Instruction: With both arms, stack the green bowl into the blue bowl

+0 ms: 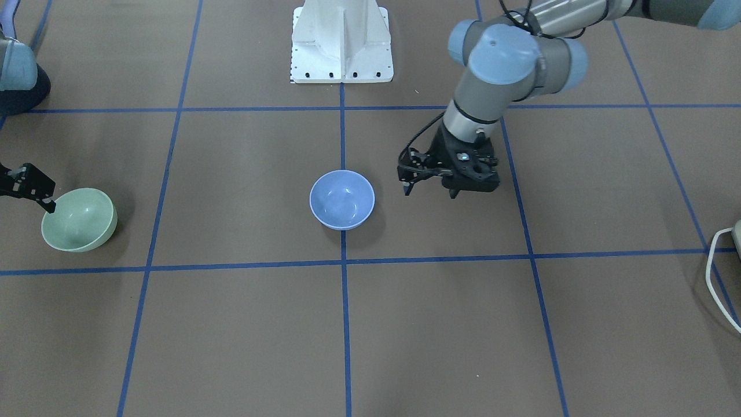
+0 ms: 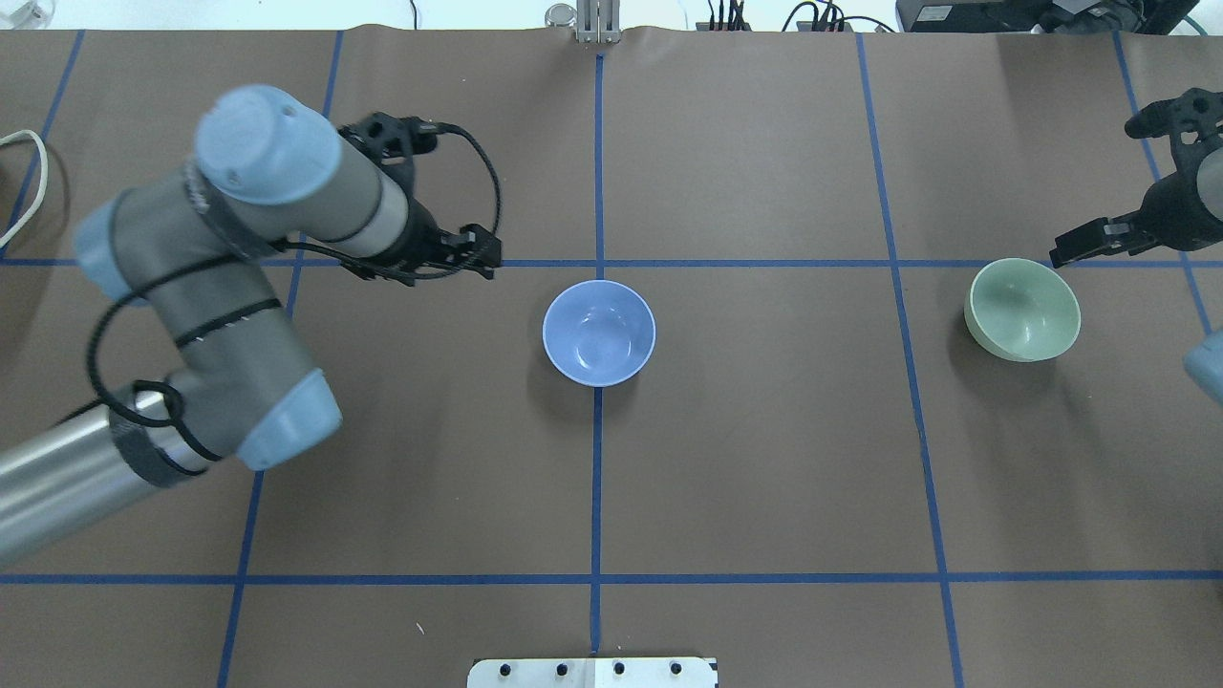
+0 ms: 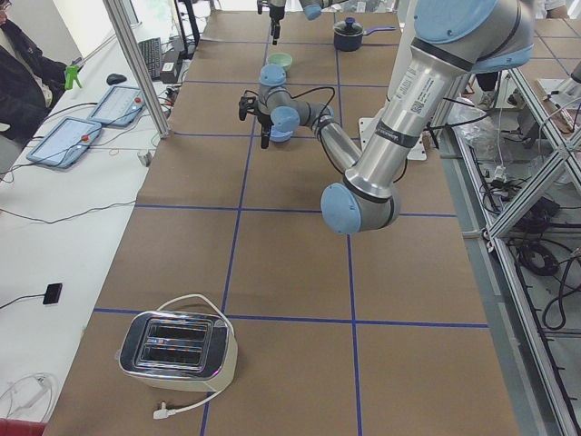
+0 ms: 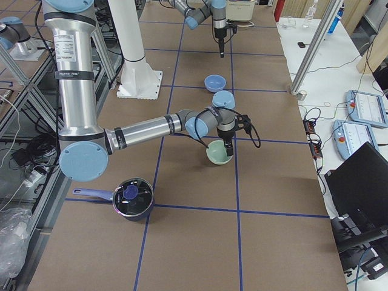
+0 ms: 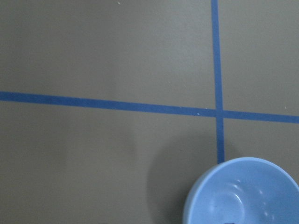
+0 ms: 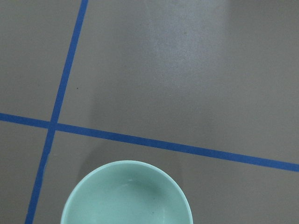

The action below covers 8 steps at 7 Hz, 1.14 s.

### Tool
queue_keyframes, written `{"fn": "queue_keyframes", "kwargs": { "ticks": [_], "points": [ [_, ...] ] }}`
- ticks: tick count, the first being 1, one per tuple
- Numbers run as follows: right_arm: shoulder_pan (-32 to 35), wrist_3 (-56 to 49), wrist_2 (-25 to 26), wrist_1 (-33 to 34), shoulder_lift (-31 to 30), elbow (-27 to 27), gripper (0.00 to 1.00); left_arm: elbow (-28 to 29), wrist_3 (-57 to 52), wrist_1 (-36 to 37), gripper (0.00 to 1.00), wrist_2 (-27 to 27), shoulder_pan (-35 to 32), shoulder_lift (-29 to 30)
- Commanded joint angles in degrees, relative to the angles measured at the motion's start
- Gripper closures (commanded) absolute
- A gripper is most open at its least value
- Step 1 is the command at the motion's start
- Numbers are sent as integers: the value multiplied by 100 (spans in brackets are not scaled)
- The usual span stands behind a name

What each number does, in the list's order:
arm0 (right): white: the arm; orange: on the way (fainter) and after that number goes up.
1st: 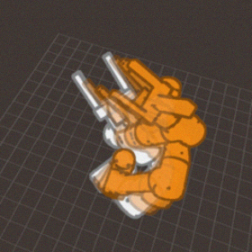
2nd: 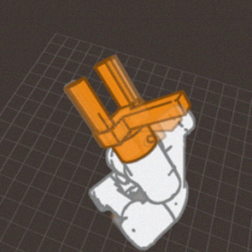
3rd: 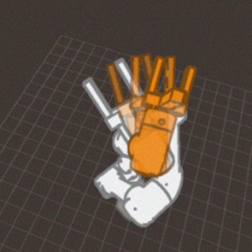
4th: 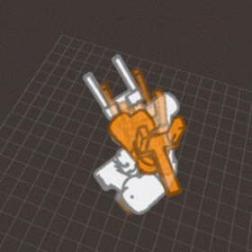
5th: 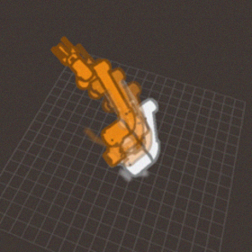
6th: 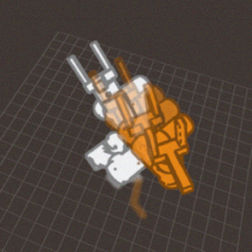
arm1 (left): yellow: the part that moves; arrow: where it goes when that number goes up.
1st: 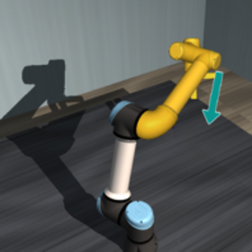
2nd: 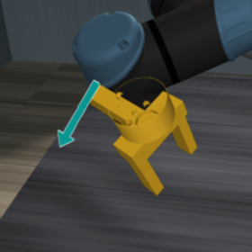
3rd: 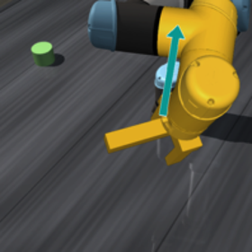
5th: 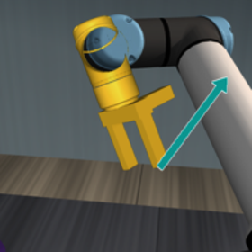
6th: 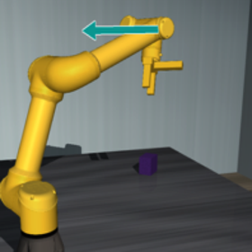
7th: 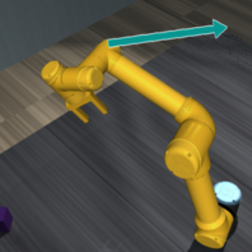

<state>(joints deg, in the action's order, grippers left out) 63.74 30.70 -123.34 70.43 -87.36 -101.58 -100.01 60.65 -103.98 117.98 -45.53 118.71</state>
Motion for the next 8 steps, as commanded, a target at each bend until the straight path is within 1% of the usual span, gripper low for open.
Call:
{"fn": "queue_keyframes", "kwargs": {
  "ticks": [1,2,3,4,5,6,7,8],
  "points": [
    [7,-335,-59,67,8,50,0,-203,-2134,1,3,1214,-1548,-1126],
    [24,-606,-59,111,0,76,0,-177,-3128,10,3,1610,-2268,-1662],
    [111,-852,-59,303,8,77,0,-142,-4182,227,3,1745,-2824,-2128],
    [138,-1107,-59,497,35,85,0,-133,-5341,882,3,1746,-3308,-2350],
    [138,-1301,-50,577,61,164,0,-37,-6763,1680,3,1737,-3939,-2518],
    [138,-1555,-58,551,105,365,0,164,-7969,2167,3,1711,-4442,-2580],
    [130,-1715,-41,508,210,619,0,409,-8581,2137,3,1711,-4734,-2738],
    [112,-1716,-41,472,376,874,1,438,-8648,2102,3,1720,-4763,-2818]
  ]
}}
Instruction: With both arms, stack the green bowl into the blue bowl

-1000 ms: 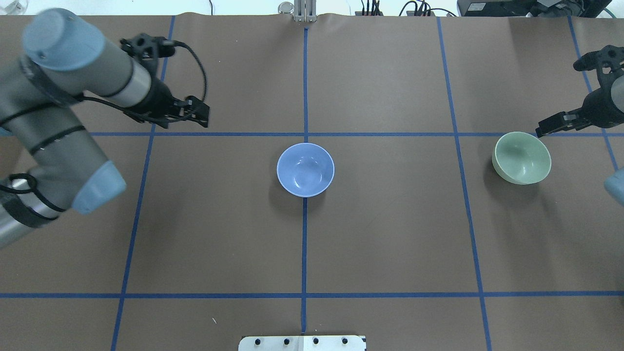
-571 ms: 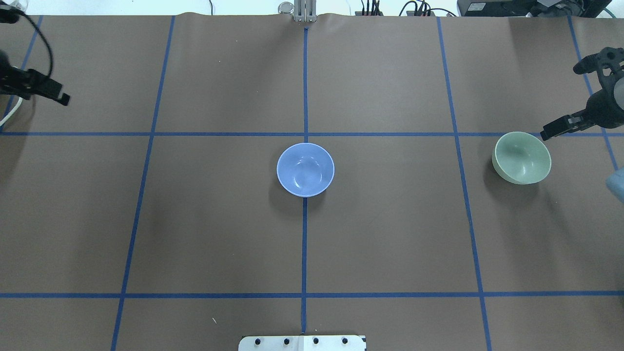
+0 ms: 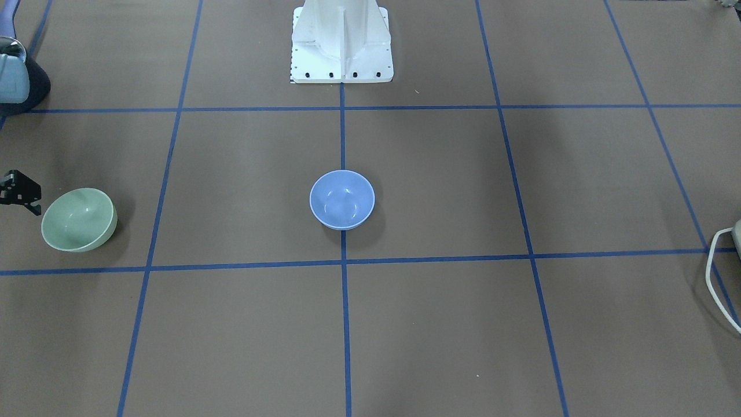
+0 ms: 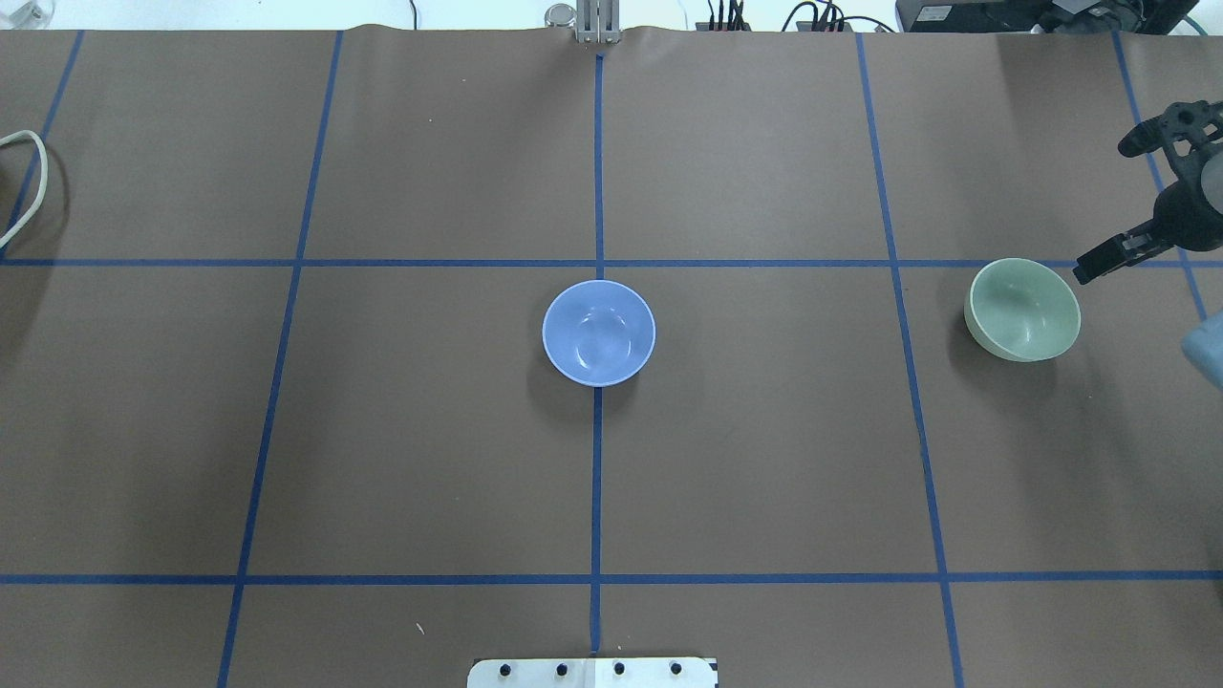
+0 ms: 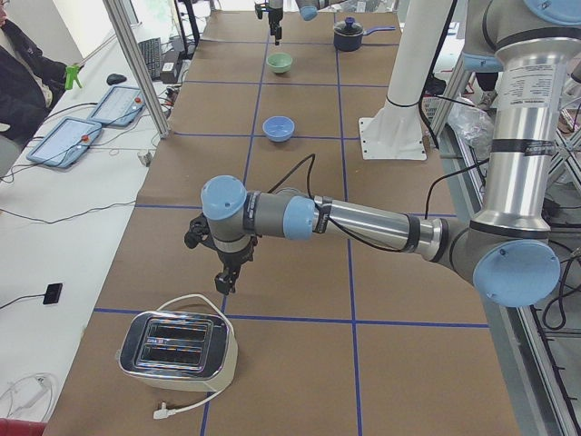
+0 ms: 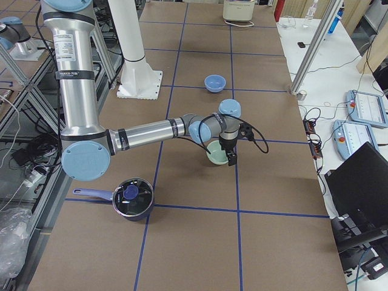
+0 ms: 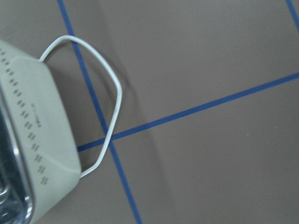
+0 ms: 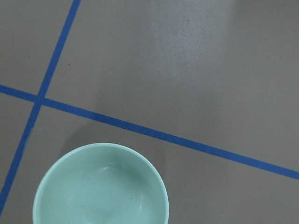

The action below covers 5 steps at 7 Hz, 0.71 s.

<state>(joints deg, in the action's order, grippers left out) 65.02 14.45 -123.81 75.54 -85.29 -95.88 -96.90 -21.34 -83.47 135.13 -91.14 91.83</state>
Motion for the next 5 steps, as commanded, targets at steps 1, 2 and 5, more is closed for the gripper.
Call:
{"fn": "queue_keyframes", "kwargs": {
  "ticks": [1,2,5],
  "points": [
    [-198,-66,23,-39,188,437,3,119,-450,33,3,4,-211,-200],
    [-270,-39,14,-39,431,674,8,110,-450,33,3,4,-211,-201],
    [-367,-74,-134,-48,434,685,100,137,-433,33,3,4,-211,-227]
  ]
}}
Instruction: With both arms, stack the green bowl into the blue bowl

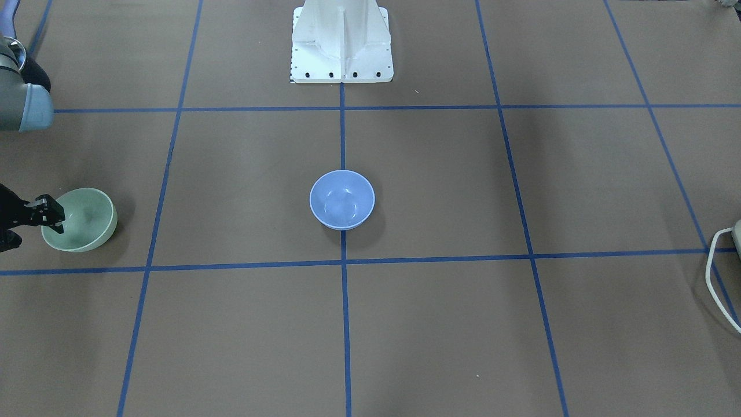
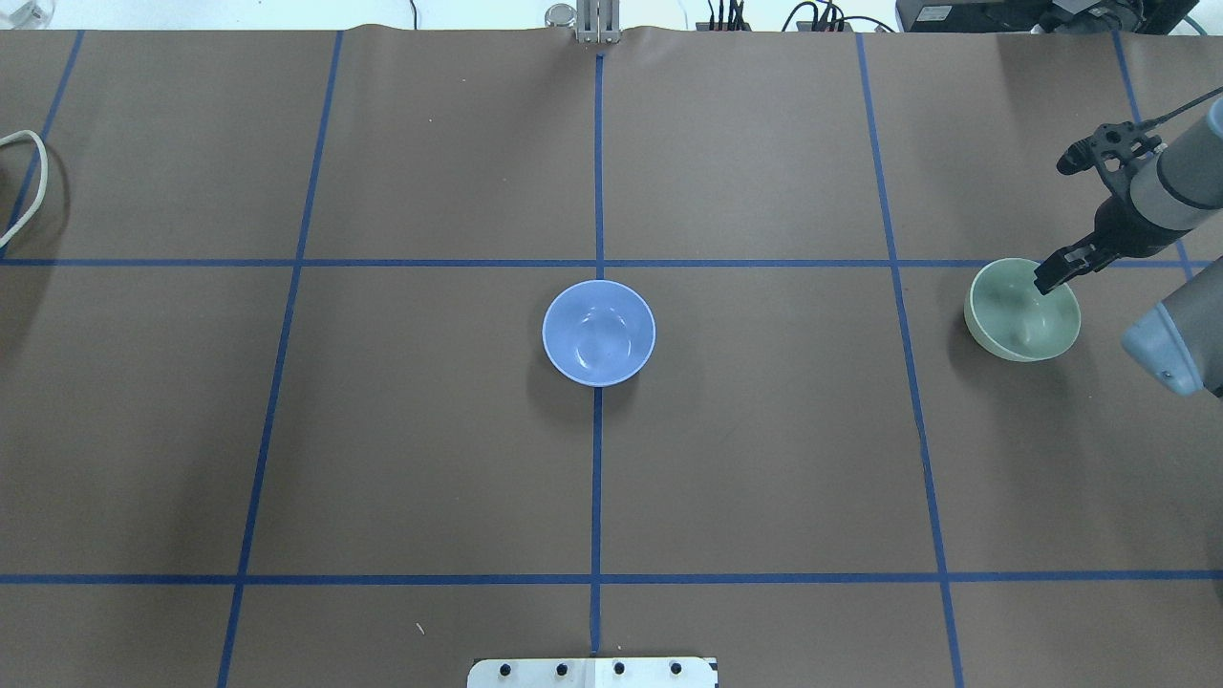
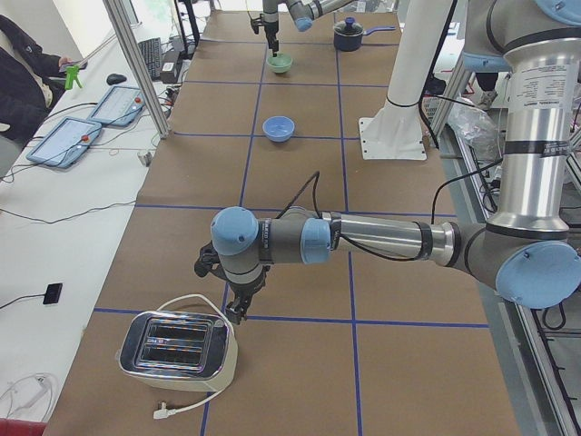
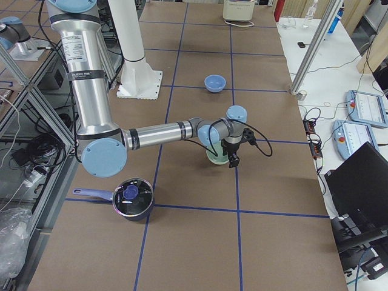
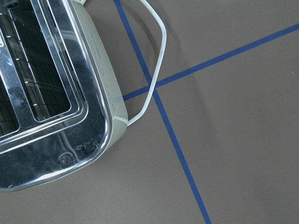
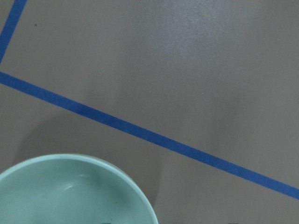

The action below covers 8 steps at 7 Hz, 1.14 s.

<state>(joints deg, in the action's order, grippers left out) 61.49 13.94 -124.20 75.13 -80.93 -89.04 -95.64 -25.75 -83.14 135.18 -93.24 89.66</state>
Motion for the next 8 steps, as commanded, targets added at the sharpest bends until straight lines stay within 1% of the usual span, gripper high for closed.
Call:
{"fn": "queue_keyframes", "kwargs": {
  "ticks": [1,4,5,7,8],
  "points": [
    [-5,-31,-122,2,-19,-8,100,10,9,0,3,0,-1,-10],
    [4,-23,-148,2,-72,10,100,1,35,0,3,0,8,-10],
    [73,-14,-357,19,-37,-25,100,1,35,0,3,0,8,-10],
    [730,-14,-1470,55,16,-43,100,2,61,0,3,9,8,-10],
    [803,65,-1754,37,33,-121,100,10,70,0,3,9,8,-10]
  ]
}}
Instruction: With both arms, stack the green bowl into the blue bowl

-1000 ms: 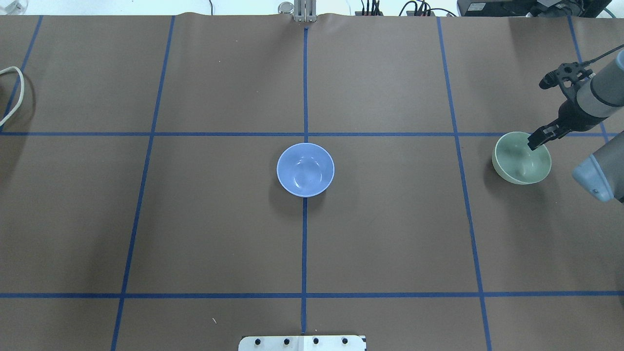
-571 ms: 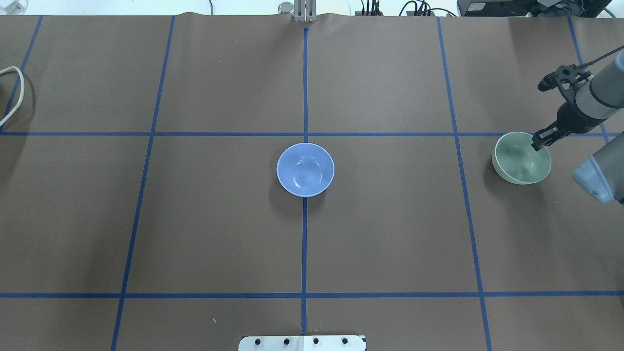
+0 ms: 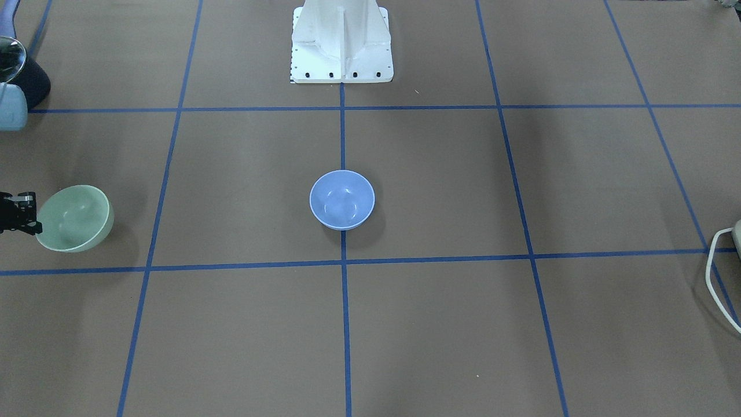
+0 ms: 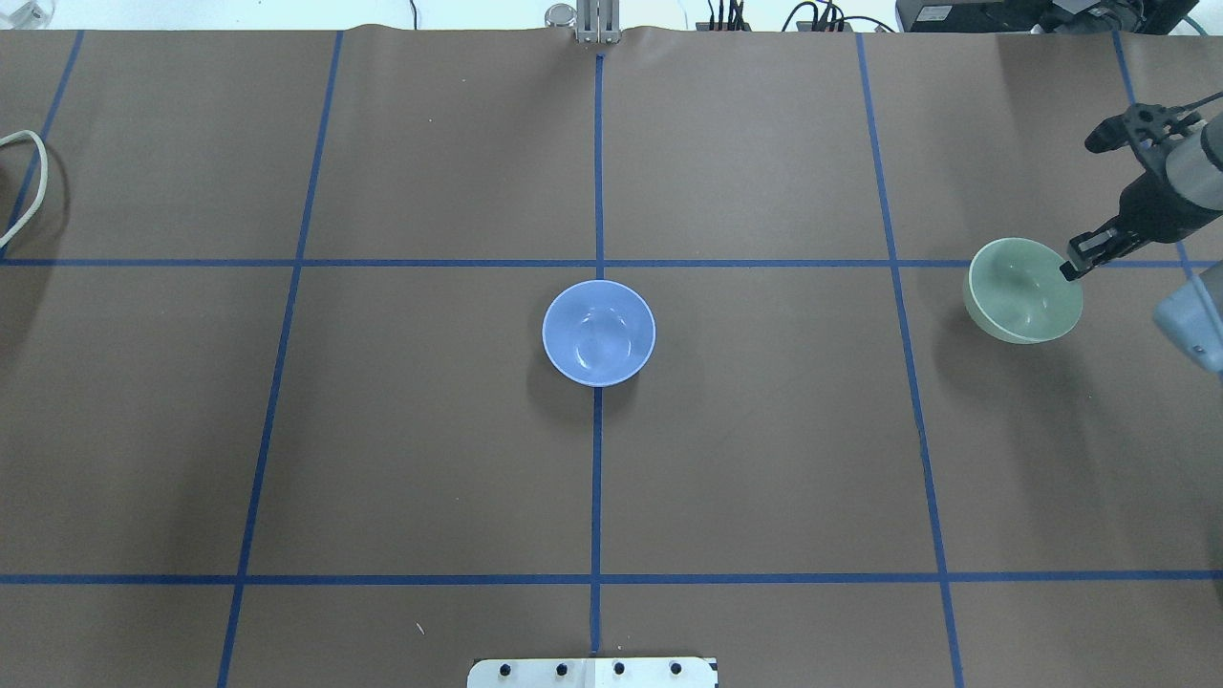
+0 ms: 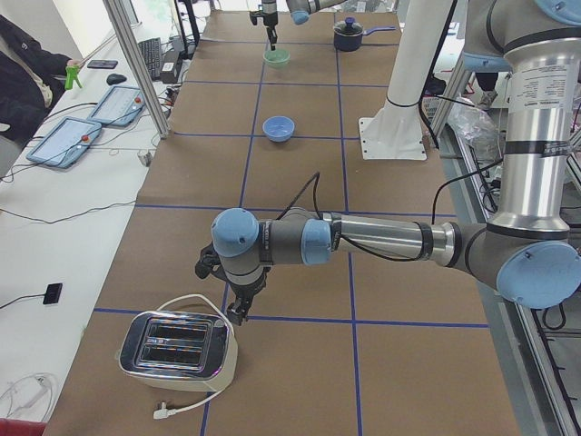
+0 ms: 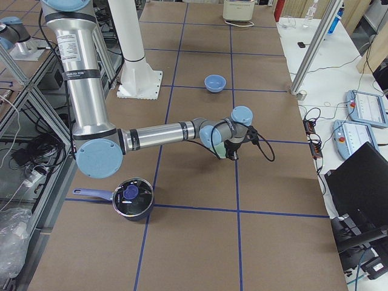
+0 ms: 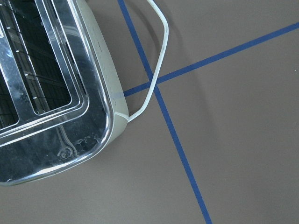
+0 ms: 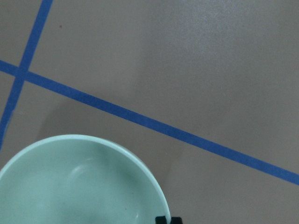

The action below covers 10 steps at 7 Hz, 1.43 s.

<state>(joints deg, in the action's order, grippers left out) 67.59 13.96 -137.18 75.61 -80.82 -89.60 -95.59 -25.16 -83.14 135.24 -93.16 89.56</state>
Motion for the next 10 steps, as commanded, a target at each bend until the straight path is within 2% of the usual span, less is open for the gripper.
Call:
{"fn": "queue_keyframes", "kwargs": {
  "ticks": [1,2,3,5,6,7,8,10],
  "points": [
    [193,681,-476,15,179,-275,100,5,20,0,3,20,0,9],
    [-94,1983,-424,-28,441,-616,100,5,29,0,3,20,0,0],
    [-593,3058,-136,-28,722,-968,100,5,273,0,3,38,0,-26],
    [-1604,4802,820,24,1303,-1443,100,-65,1368,-18,3,38,0,-87],
    [-1992,5540,1129,85,1497,-1663,100,-100,1670,-61,3,38,0,-88],
    [-2396,5991,1550,538,1899,-1761,100,-100,1681,-70,3,29,0,-88],
    [-2939,6065,2207,1213,2242,-1867,100,-100,1681,-70,2,29,0,-88],
    [-3680,6285,3053,1501,2596,-1624,100,-100,1681,-79,2,29,0,-114]
  ]
}}
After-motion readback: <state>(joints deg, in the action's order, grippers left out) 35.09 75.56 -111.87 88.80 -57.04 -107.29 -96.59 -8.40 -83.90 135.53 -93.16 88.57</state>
